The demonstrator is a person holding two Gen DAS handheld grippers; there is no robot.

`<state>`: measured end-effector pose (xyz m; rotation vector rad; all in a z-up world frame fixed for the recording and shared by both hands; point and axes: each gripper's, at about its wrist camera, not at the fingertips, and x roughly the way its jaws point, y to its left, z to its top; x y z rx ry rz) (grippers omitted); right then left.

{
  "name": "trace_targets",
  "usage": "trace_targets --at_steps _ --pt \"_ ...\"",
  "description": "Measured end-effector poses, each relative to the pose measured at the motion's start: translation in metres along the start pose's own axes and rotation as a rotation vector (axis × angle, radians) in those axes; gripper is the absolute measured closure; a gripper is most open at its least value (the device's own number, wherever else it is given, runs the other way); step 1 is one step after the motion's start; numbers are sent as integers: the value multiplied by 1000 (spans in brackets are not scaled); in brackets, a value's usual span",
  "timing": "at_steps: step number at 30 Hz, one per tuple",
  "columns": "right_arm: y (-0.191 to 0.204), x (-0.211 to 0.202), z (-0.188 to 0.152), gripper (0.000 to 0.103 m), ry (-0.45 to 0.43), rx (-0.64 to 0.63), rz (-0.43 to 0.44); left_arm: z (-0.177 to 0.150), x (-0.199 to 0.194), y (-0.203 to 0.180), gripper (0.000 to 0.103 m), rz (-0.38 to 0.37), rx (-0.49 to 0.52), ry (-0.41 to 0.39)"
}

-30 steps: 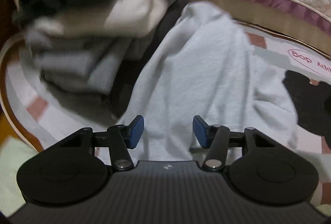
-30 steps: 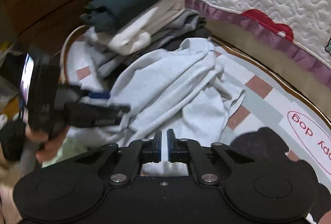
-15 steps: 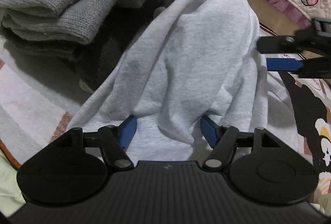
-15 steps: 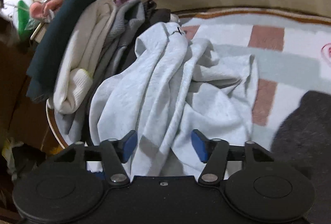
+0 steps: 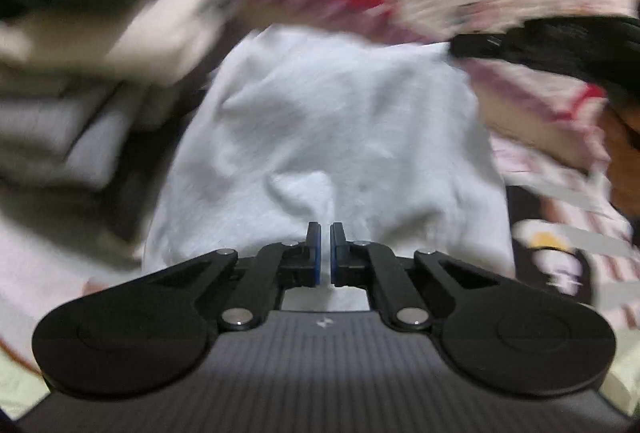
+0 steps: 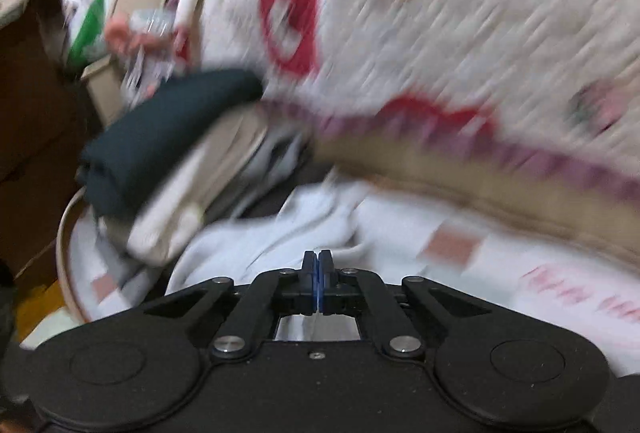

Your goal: Fold clothes

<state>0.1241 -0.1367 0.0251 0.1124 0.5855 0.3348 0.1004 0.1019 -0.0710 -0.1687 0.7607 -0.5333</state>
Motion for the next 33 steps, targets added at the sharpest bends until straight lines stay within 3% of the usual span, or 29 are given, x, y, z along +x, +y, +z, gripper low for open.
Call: trace_targets --at_steps 3,5,6,7,8,9,11,14,15,16,20,22,25,29,30,31,33 --pt "-24 -43 17 102 -93 -73 -164 -1 -20 -32 96 -133 71 -35" --pt "-40 -58 14 102 -92 -102 -230 -7 -27 -51 91 -105 143 -39" --pt "-48 -61 7 102 -63 -89 -227 -11 -28 -57 75 -64 184 -37" --pt "-56 -61 -3 102 -19 -61 -209 -13 -23 -61 52 4 223 -32" --pt "-62 -60 -13 99 21 -35 -189 -15 -19 -65 46 73 261 -27" --pt "-64 -60 -26 93 52 -14 -162 -18 -15 -65 45 141 288 -15" --pt "-61 -56 -56 93 114 15 -104 -17 -1 -61 44 244 315 62" --pt "-54 -50 -98 85 192 23 -43 -20 0 -48 42 285 268 141" --pt "-51 -47 -110 76 215 13 -33 -22 1 -43 40 290 245 161" --pt "-45 -44 -120 69 240 -10 -33 -24 2 -38 38 289 224 179" --pt "-20 -31 -146 60 328 -167 -30 -28 1 -20 38 226 108 227" --pt "-13 -19 -148 45 353 -217 -28 -24 4 -14 38 173 42 238" --pt "-14 0 -150 43 368 -221 -29 -22 6 -8 38 78 -25 253" --pt "-18 29 -158 45 389 -226 -55 -23 4 -14 38 19 6 259" --pt "-17 30 -157 77 378 -250 -65 -24 4 -16 38 21 23 258" --pt "-15 28 -154 99 348 -280 -76 -24 4 -18 38 25 39 256" --pt "-16 18 -140 102 274 -290 -113 -23 2 -22 38 55 53 243"
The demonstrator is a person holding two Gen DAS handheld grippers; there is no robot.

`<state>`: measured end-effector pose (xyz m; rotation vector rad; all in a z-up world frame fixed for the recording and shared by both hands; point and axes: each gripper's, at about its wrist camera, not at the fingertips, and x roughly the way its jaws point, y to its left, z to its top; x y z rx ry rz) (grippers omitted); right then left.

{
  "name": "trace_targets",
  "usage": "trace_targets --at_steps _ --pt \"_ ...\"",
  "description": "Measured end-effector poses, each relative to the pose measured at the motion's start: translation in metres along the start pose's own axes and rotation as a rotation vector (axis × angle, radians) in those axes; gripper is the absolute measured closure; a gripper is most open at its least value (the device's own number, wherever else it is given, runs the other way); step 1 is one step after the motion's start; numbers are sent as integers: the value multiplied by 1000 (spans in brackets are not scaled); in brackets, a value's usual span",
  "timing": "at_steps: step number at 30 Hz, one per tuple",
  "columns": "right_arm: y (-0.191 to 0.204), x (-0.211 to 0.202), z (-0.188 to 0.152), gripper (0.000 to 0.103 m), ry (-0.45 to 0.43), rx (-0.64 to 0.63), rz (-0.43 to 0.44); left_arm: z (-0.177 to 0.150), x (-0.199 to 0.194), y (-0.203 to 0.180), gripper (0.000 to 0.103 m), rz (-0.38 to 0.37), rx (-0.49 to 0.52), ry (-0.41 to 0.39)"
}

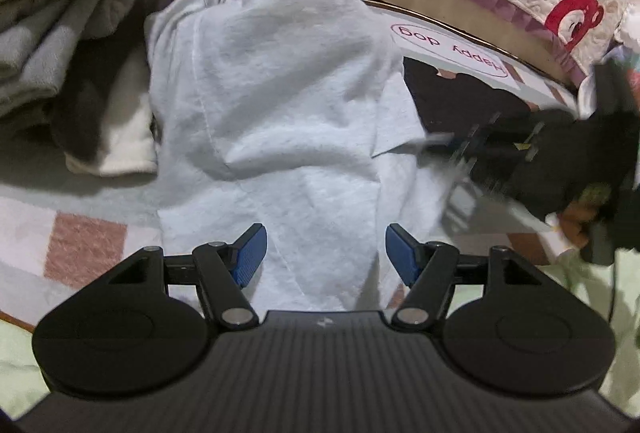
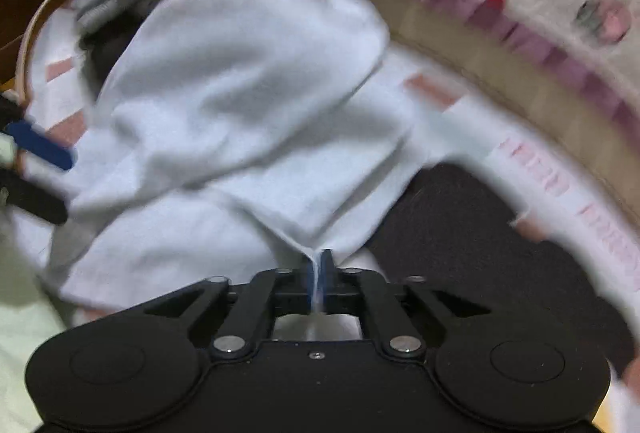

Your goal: Fold clothes

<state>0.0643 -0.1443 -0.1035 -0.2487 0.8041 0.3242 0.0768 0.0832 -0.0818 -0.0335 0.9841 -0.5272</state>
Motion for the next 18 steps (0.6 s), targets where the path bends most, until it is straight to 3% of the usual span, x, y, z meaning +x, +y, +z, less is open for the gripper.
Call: trace_targets --at_steps 3,6,9,11,13,18 --pt "-15 -31 13 102 -87 40 -80 0 -2 -6 37 21 28 -21" --pt "-30 -62 23 102 -164 78 -157 -3 0 -18 30 10 71 -20" --pt "-42 -81 20 102 -198 119 -181 -7 10 -28 29 7 72 -5" --pt "-48 -86 17 102 -206 146 -177 -9 18 -31 41 11 54 -3" --pt "-47 -87 10 102 -209 165 -172 -10 26 -35 103 22 51 -2" --pt "-57 -97 -5 103 -240 216 -214 -4 -3 -42 102 118 85 -142"
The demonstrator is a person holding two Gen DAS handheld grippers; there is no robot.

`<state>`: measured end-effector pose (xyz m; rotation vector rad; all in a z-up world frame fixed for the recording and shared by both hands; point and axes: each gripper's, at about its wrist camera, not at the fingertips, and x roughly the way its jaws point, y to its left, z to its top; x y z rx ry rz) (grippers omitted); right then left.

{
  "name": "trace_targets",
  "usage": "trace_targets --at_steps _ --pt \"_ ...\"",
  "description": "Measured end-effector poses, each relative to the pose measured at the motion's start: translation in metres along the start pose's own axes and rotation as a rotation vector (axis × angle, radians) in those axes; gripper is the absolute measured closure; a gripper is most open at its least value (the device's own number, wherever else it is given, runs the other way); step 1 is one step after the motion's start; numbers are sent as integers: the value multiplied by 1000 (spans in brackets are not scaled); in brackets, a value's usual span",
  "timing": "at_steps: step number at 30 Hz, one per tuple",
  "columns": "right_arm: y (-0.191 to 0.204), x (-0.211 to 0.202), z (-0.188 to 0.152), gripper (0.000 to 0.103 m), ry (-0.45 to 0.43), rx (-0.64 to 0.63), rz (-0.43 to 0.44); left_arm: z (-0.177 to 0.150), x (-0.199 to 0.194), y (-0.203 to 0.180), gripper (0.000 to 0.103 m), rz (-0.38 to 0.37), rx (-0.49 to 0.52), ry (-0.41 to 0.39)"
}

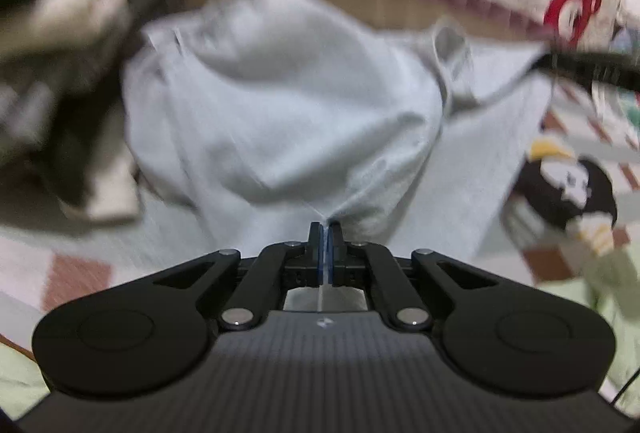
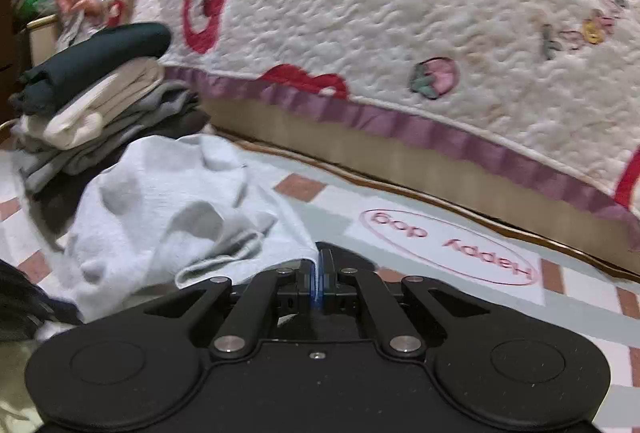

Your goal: Fold clothes

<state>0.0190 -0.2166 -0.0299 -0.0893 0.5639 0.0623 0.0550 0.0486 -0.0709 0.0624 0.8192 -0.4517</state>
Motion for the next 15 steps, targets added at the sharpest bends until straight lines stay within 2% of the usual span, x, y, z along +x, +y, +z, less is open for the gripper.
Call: trace_targets --at_steps 3,5,6,7,9,10,12,14,15 --pt "-14 -10 3 103 -41 -53 -121 21 -20 1 102 105 -24 81" --pt "-27 -15 8 103 -59 -77 -186 28 -45 10 102 43 -100 5" --pt "-34 -17 10 103 -67 -84 -216 28 -51 13 102 38 -131 -7" --pt "-41 -18 12 103 -72 -89 -246 28 -57 16 102 35 -161 -22" --pt "-58 -15 12 103 -53 -82 -297 20 -60 14 102 78 -178 -62" --pt "-67 -12 11 103 -37 -72 -315 14 -56 12 102 106 -173 -61" --pt "-87 4 4 102 40 -12 -304 2 -46 10 102 93 -187 -29" --pt "-104 23 -8 89 165 80 -294 -5 -37 9 102 14 -230 1" --pt "-111 30 -15 72 226 139 -291 -7 -32 8 102 -24 -247 11"
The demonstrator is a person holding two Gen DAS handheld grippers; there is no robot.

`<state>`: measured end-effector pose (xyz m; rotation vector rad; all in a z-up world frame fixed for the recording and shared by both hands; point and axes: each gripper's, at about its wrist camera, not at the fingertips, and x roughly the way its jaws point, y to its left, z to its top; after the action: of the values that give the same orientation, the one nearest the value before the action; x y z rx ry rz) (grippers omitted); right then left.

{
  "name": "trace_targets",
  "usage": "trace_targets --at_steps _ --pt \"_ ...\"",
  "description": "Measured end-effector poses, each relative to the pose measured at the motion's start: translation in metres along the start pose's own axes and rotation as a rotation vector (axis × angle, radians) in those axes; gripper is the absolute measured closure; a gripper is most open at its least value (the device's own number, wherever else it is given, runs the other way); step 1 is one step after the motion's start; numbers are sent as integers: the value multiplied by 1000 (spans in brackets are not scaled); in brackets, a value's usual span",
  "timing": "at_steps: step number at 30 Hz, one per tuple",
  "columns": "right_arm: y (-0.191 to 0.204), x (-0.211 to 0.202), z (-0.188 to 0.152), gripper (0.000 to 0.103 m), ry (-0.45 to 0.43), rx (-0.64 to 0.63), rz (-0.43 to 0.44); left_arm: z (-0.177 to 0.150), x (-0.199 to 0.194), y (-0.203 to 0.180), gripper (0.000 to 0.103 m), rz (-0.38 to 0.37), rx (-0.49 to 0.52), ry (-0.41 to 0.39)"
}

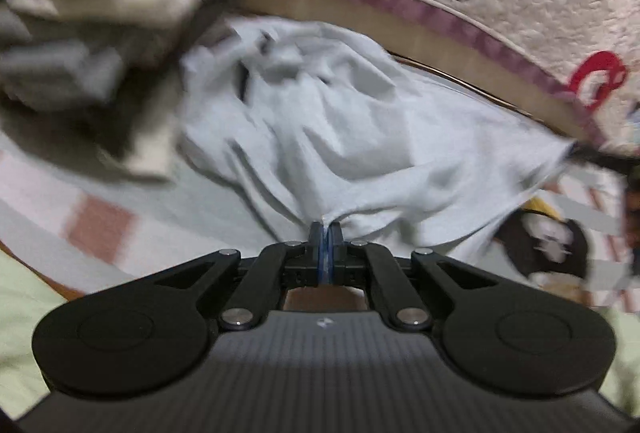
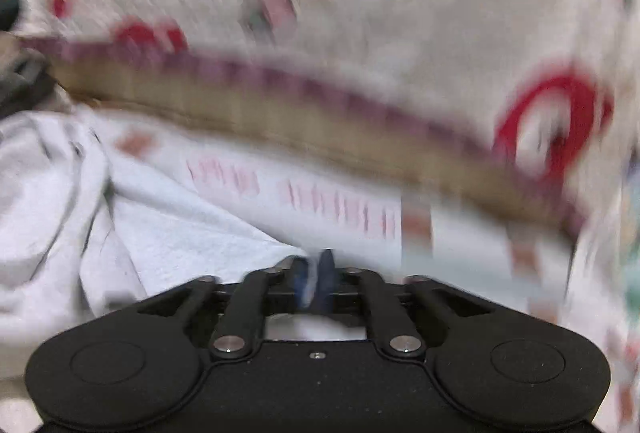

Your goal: Fold clothes

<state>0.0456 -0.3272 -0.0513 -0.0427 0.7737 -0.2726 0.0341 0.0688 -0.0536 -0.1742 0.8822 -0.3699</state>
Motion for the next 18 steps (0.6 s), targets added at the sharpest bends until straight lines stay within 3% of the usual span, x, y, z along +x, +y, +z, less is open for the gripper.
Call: trace_targets --at_steps 2,4,8,9,13,16,18 --pt "-1 -2 -13 72 47 105 72 -4 1 -4 102 -51 -8 1" --pt "11 -16 -24 72 42 127 183 -5 -1 -8 102 -69 18 -10" --pt "37 -35 -38 69 130 184 566 -8 -6 -15 102 -123 46 -25" --pt "44 -36 -42 63 175 231 667 -8 -8 -17 102 -136 48 -24" --pt "70 -27 -58 50 346 449 937 -12 -16 -22 102 -201 62 -34" --pt "91 -29 -60 50 340 402 994 -12 -17 -17 102 -292 -3 -21" --pt "111 -51 -59 50 235 168 971 -11 -15 -11 102 -319 -42 -9"
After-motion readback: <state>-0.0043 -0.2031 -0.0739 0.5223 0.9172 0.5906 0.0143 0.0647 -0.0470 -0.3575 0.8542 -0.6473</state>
